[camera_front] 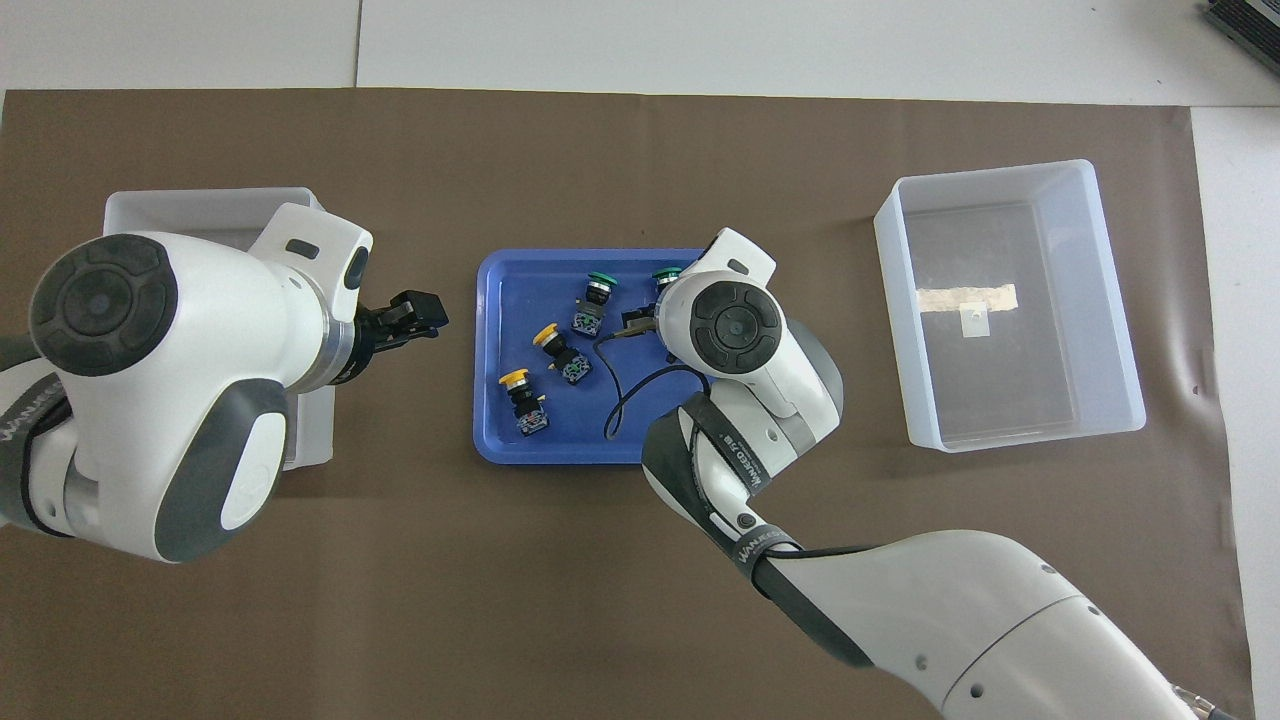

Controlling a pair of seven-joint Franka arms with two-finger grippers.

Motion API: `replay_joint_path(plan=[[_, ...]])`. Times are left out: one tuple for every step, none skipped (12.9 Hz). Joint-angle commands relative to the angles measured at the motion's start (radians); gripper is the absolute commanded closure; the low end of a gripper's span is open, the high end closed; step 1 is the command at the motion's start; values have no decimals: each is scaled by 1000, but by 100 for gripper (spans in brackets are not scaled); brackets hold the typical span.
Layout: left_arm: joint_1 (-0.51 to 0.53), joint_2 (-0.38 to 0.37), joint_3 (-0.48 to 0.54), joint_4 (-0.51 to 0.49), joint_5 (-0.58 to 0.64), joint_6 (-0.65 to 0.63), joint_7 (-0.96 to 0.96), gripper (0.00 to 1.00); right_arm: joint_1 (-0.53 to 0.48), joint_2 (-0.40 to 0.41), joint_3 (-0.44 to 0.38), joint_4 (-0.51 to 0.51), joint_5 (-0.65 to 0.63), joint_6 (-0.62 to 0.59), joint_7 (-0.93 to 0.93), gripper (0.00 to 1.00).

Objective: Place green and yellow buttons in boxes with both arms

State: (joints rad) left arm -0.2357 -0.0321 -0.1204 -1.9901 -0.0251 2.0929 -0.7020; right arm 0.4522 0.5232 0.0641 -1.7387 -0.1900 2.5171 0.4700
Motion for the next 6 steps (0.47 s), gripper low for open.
replay_joint_path(plan=[[-33,-11,13,-44,-1,61,-30,0,-3,11,0,5,-34,20,19,92],[-39,-8,13,-49,-1,71,-40,0,-3,11,0,7,-34,19,22,100],[-43,0,13,-55,-1,76,-40,0,-3,9,0,11,-34,16,28,100],[-53,4,13,-58,-1,81,-47,0,-3,3,0,14,-34,11,44,100],[-65,15,15,-75,-1,108,-65,0,-13,-20,0,16,-34,3,47,100],[-79,21,15,-84,-1,137,-91,0,-29,-58,0,15,-34,-10,45,100]])
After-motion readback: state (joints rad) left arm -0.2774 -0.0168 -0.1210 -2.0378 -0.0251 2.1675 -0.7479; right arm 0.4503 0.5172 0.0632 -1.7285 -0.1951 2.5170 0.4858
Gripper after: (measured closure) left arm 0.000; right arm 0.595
